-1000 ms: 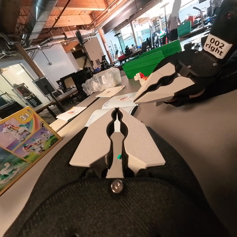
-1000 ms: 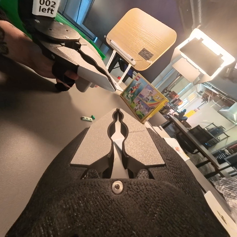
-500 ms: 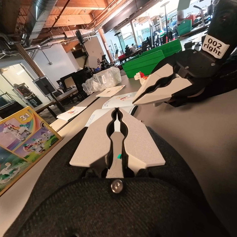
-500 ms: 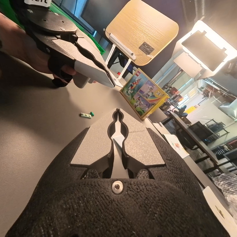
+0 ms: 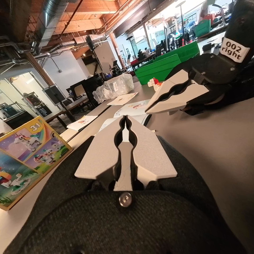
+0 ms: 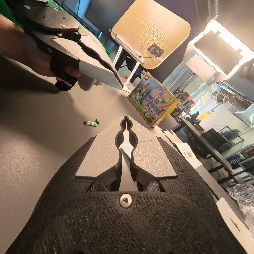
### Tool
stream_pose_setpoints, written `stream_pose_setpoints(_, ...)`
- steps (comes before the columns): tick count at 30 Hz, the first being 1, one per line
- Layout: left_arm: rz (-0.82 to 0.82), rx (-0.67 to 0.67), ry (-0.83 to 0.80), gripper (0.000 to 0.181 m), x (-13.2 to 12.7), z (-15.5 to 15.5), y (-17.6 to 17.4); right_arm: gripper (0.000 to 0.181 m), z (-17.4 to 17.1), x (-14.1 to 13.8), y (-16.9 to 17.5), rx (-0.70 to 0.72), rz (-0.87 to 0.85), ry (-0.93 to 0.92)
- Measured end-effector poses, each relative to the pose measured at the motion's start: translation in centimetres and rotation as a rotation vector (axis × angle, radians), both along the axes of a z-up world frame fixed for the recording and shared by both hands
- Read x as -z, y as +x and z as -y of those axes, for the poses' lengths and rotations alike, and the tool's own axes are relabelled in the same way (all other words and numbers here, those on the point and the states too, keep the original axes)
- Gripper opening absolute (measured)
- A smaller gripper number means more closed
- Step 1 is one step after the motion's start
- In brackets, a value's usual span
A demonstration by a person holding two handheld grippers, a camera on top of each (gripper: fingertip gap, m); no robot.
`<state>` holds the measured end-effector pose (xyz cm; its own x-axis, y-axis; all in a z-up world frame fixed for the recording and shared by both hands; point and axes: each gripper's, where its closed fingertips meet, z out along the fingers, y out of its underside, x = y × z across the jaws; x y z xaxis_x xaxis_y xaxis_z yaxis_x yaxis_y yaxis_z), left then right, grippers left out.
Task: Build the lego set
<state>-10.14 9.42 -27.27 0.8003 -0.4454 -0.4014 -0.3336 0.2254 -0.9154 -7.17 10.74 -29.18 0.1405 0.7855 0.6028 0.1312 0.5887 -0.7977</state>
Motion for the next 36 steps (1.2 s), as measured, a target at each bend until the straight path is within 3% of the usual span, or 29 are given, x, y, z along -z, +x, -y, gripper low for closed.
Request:
stream_pose_setpoints(28,-0.01,0.006,-0.003,0.0,0.2,0.1,0.2,0.0,-0.6,-0.2,0.1,0.026,-0.012,-0.03)
stream_pose_setpoints(32,-0.015,0.007,-0.004,0.0,0.2,0.1,0.2,0.004,-1.4,-1.2,0.8,-0.021,-0.062,-0.221)
stream_pose_setpoints(36,-0.018,0.004,0.004,0.0,0.1,0.2,0.2,0.024,-2.7,0.3,1.0,-0.07,0.062,-0.558)
